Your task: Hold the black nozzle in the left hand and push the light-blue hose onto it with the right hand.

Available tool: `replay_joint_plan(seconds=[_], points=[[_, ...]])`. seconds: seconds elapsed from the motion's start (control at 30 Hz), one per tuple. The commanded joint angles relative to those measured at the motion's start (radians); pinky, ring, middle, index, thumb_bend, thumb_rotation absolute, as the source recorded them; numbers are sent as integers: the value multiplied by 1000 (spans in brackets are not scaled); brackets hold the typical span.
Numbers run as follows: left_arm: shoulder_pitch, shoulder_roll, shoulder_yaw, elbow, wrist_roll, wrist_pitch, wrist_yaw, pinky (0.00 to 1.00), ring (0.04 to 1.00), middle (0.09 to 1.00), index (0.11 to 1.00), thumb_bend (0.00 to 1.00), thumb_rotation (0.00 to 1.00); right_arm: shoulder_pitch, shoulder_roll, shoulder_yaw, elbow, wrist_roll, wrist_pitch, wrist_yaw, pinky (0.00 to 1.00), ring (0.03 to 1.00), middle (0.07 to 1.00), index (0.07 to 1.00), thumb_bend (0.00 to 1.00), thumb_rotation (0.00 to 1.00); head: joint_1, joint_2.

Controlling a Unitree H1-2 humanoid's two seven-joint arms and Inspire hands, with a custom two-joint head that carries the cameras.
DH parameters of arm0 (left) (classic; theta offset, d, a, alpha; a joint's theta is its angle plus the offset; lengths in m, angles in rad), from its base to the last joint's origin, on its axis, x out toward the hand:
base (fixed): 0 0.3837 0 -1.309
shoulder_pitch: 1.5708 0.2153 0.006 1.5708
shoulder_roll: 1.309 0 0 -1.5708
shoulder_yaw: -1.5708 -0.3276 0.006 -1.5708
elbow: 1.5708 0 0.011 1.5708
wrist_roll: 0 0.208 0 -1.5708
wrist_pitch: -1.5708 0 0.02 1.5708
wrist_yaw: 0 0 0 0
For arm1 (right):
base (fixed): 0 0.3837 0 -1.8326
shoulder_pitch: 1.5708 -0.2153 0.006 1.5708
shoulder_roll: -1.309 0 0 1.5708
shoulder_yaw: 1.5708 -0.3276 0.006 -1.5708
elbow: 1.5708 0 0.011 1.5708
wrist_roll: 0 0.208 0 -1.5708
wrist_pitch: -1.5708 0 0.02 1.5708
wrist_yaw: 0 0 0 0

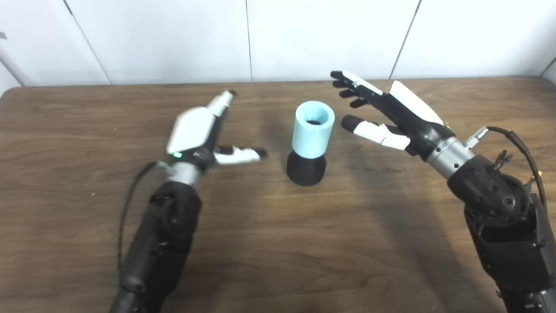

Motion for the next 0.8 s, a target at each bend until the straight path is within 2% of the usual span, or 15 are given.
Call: replay_joint_plan(seconds=[0.0, 0.13, 0.3, 0.43, 0.53, 0.57, 0.63, 0.67, 0.7, 0.73, 0.77], points=[[-1, 20, 29, -17, -37, -86, 84, 647, 790, 834, 904, 823, 397, -4, -1, -23, -1, 5, -25, -43, 799, 872, 912, 926, 521, 1000, 2, -4], [49, 12, 101, -41, -143, -164, 156, 613, 729, 775, 824, 718, 316, 26, 6, -26, 20, 12, -53, -82, 795, 871, 912, 918, 496, 1000, 5, -5], [108, -22, 180, -109, -310, -195, 160, 589, 695, 755, 780, 595, 385, 73, 38, -32, 32, 35, -51, -126, 776, 864, 907, 915, 500, 1000, 6, -10], [185, -45, 204, -221, -370, -139, 122, 577, 678, 752, 783, 472, 430, 117, 94, -57, 70, 105, -77, -175, 699, 830, 893, 913, 520, 1000, 6, -18], [245, -62, 213, -294, -399, -81, 92, 596, 699, 764, 794, 399, 474, 149, 155, -98, 90, 184, -54, -206, 700, 835, 885, 904, 482, 1000, 8, -26], [261, -65, 215, -311, -409, -65, 84, 613, 713, 774, 807, 386, 534, 157, 176, -115, 95, 217, -43, -212, 729, 850, 890, 910, 472, 1000, 10, -28], [288, -61, 217, -343, -442, -21, 46, 648, 739, 797, 833, 371, 621, 169, 228, -162, 99, 305, 8, -226, 760, 854, 888, 909, 458, 1000, 12, -36], [298, -55, 217, -357, -461, 5, 24, 699, 780, 826, 864, 367, 696, 174, 252, -184, 98, 352, 38, -231, 803, 870, 896, 916, 451, 994, 12, -37], [307, -51, 220, -367, -490, 25, 1, 729, 805, 842, 881, 364, 726, 179, 276, -206, 96, 391, 70, -239, 825, 879, 900, 920, 447, 984, 10, -42], [315, -51, 226, -372, -528, 37, -15, 762, 833, 862, 900, 362, 736, 185, 296, -225, 94, 424, 99, -249, 839, 885, 900, 922, 446, 978, 9, -44], [322, -53, 233, -372, -558, 42, -25, 798, 866, 885, 918, 381, 705, 191, 309, -238, 92, 445, 117, -257, 859, 891, 902, 925, 444, 985, 9, -44]])
